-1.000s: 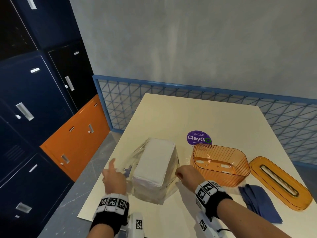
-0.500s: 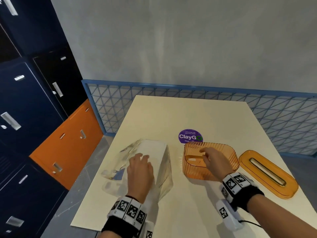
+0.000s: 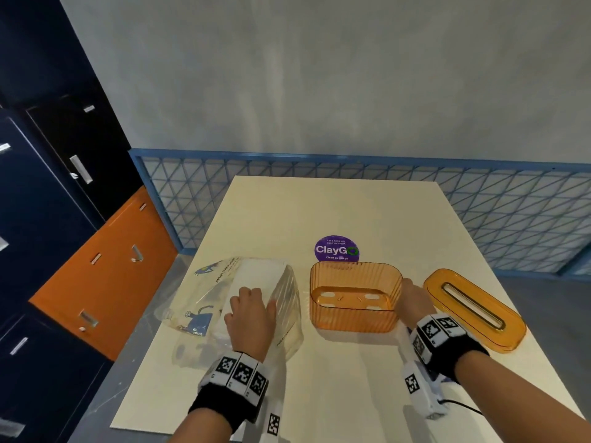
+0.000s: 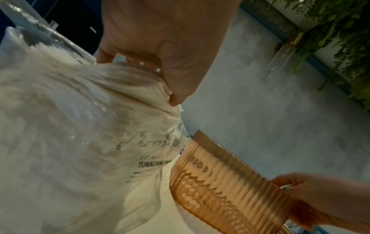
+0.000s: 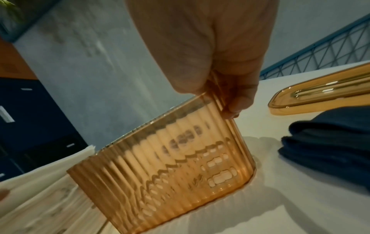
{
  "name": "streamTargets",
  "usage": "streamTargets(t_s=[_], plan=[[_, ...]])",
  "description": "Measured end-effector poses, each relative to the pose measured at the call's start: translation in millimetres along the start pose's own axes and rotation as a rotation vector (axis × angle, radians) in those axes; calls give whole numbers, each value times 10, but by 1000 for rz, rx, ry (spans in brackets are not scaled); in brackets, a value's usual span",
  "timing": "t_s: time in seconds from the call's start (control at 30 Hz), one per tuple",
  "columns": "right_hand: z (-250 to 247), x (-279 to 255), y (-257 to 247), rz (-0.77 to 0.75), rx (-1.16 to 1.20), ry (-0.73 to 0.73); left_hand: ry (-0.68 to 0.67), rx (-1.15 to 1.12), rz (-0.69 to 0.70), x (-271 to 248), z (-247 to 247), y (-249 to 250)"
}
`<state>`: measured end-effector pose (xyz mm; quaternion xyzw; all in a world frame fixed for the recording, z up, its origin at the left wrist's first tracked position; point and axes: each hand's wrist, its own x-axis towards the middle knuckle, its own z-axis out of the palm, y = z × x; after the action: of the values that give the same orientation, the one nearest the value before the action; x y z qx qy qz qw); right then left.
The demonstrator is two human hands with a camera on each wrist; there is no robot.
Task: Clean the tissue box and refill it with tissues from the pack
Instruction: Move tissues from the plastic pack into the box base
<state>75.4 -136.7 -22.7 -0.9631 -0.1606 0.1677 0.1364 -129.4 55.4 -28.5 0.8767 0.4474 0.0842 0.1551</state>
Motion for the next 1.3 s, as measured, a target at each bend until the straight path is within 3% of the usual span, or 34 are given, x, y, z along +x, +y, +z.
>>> streamTargets(t_s=[0.13,0.37,0.7,0.83,0.93,1.03,1.13,1.2,1.3], plan=[[107,-89,-86,-44,32,8,12,-31,31,-3,-65,30],[93,-165,-114,-35,63,-12,-80,194,98,7,-64,66],[67,-152,-109,-1,1,-76,-42,44,46,122,-166,8],[60,-132,-88,-5,-11,-91,-71,117,66,99,-176,-5],[-8,-183,-163,-77,-36,15,-44,111,69,122,-269,-25],[-169,-307,-423,-240,60,115,48,10,59,118,-493,-5],[-312,-420,-793,-335,380,-74,188,-70,107,2,-714,54],[-386,-473,-1052,-261,649,-312,260,-125,162,-107,-806,94],[-468,-468,-1311,-96,943,-646,260,-191,283,-257,-806,114]])
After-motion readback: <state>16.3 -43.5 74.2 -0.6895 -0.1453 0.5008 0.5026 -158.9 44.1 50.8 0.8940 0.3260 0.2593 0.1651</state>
